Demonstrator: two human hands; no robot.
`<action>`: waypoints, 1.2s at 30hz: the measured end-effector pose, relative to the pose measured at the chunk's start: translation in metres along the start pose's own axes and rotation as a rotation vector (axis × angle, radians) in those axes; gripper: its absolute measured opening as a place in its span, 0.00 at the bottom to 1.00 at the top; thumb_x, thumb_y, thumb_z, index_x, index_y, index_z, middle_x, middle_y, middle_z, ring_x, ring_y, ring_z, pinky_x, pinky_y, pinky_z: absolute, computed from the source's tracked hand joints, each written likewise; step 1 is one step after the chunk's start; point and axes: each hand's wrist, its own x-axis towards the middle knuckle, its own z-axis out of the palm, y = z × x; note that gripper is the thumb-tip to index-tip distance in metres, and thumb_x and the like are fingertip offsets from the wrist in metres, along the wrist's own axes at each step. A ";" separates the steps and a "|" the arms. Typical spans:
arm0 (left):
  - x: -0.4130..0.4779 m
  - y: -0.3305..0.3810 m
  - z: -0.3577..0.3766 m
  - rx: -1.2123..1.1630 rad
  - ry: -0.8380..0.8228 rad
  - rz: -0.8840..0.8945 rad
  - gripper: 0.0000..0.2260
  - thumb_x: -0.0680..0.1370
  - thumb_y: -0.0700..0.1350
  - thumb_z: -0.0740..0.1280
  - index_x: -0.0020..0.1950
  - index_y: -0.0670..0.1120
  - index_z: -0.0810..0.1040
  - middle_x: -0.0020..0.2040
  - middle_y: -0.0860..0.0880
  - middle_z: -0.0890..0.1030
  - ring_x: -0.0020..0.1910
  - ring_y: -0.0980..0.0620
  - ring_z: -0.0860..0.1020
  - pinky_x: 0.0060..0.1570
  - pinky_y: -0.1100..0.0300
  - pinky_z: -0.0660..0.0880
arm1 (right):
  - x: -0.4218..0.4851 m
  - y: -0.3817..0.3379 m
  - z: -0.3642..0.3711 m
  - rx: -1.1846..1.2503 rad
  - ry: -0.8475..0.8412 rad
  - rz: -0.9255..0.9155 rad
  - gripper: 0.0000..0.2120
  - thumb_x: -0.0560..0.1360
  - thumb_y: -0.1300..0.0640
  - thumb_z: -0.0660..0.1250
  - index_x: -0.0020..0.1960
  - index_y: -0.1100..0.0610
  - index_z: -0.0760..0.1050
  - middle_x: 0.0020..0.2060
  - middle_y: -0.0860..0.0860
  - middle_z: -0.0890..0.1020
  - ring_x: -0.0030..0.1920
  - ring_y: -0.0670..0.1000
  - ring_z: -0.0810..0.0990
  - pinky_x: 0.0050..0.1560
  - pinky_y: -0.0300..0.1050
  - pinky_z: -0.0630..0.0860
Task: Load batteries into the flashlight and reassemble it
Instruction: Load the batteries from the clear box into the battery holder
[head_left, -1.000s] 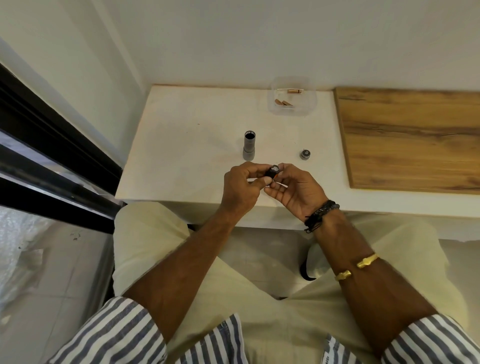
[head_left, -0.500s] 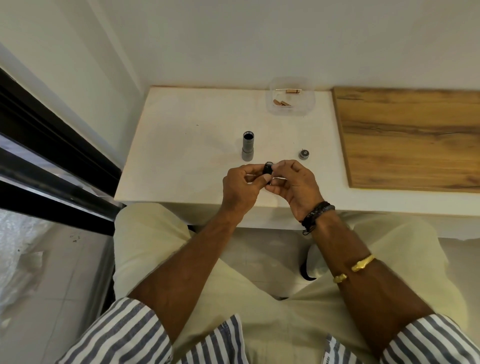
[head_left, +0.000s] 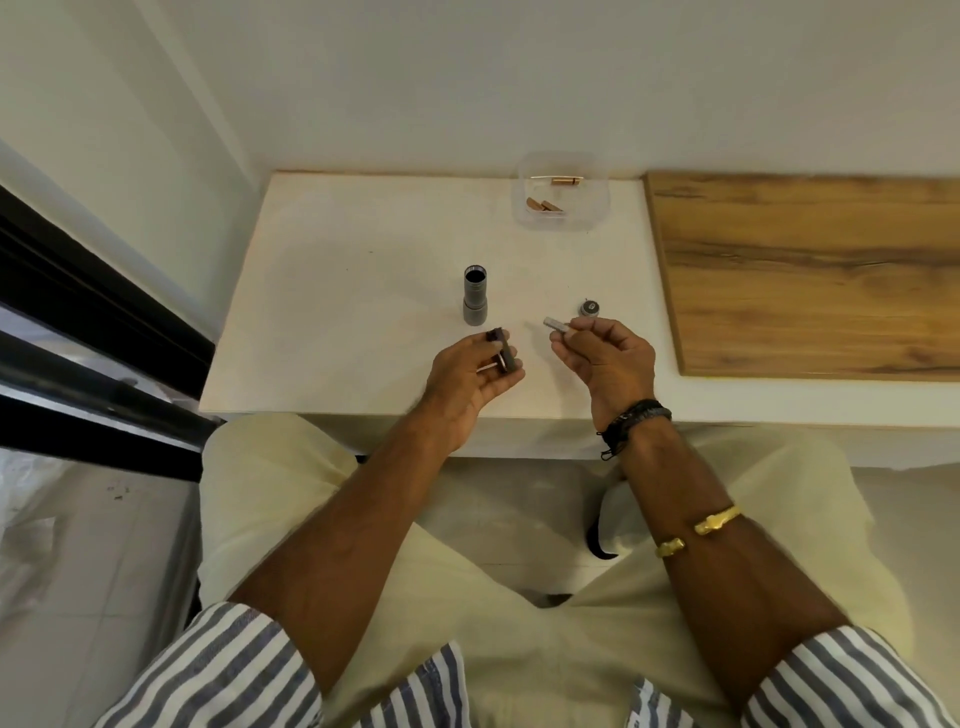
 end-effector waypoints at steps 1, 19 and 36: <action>0.001 -0.001 0.000 -0.003 -0.010 -0.001 0.09 0.80 0.37 0.67 0.60 0.37 0.79 0.52 0.39 0.81 0.53 0.42 0.83 0.53 0.50 0.82 | 0.004 -0.001 -0.003 0.012 0.033 -0.006 0.07 0.74 0.74 0.70 0.48 0.65 0.81 0.44 0.60 0.86 0.44 0.57 0.87 0.48 0.46 0.85; 0.000 0.001 -0.001 -0.107 -0.214 -0.022 0.12 0.84 0.44 0.61 0.63 0.39 0.78 0.60 0.38 0.83 0.59 0.41 0.83 0.56 0.55 0.81 | 0.074 0.002 -0.031 -0.777 0.384 -0.326 0.04 0.71 0.57 0.76 0.45 0.52 0.86 0.39 0.44 0.85 0.40 0.42 0.81 0.34 0.23 0.70; -0.007 0.007 -0.007 -0.036 -0.166 -0.015 0.13 0.83 0.41 0.63 0.63 0.36 0.77 0.55 0.39 0.84 0.56 0.41 0.84 0.53 0.53 0.82 | 0.044 -0.009 -0.018 -0.829 0.182 -0.416 0.05 0.74 0.58 0.73 0.49 0.55 0.84 0.42 0.51 0.86 0.41 0.53 0.85 0.43 0.49 0.84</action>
